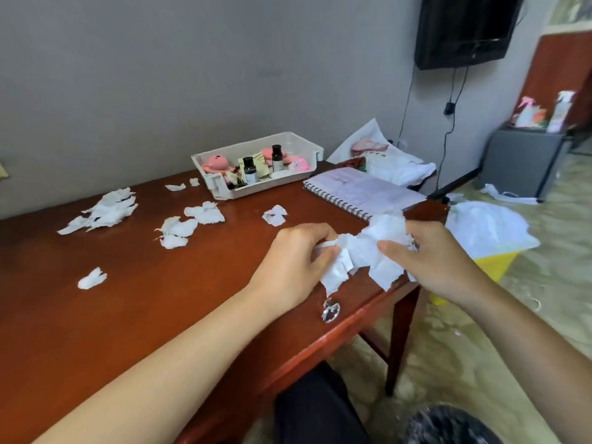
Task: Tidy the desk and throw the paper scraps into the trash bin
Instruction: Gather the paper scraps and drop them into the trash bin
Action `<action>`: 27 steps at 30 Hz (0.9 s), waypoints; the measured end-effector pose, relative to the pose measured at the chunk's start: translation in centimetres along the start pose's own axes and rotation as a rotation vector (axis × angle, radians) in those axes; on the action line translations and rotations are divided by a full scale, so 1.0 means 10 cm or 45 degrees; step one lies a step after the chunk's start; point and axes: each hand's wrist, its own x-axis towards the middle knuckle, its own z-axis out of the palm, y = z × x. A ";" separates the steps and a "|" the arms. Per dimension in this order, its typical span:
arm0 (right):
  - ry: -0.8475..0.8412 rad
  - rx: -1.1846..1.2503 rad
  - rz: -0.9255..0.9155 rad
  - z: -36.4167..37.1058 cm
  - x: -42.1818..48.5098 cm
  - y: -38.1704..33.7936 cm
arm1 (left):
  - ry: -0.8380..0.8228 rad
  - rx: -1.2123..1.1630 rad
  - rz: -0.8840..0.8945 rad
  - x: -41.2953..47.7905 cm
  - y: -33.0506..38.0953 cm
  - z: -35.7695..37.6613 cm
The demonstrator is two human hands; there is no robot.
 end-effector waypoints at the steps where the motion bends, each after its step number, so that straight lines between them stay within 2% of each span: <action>1: 0.005 0.006 0.043 -0.04 -0.08 0.12 | -0.027 -0.004 0.013 0.01 0.05 0.11; 15: 0.112 0.090 0.434 -0.36 -0.96 1.19 | -0.286 -0.134 0.077 0.05 0.47 1.62; 23: 0.029 -0.021 0.813 -0.30 -1.60 2.12 | -0.608 -0.249 -0.115 -0.23 0.48 2.83; 27: -0.074 -0.034 1.007 -0.13 -1.93 2.58 | -0.760 -0.214 -0.275 -0.47 0.39 3.37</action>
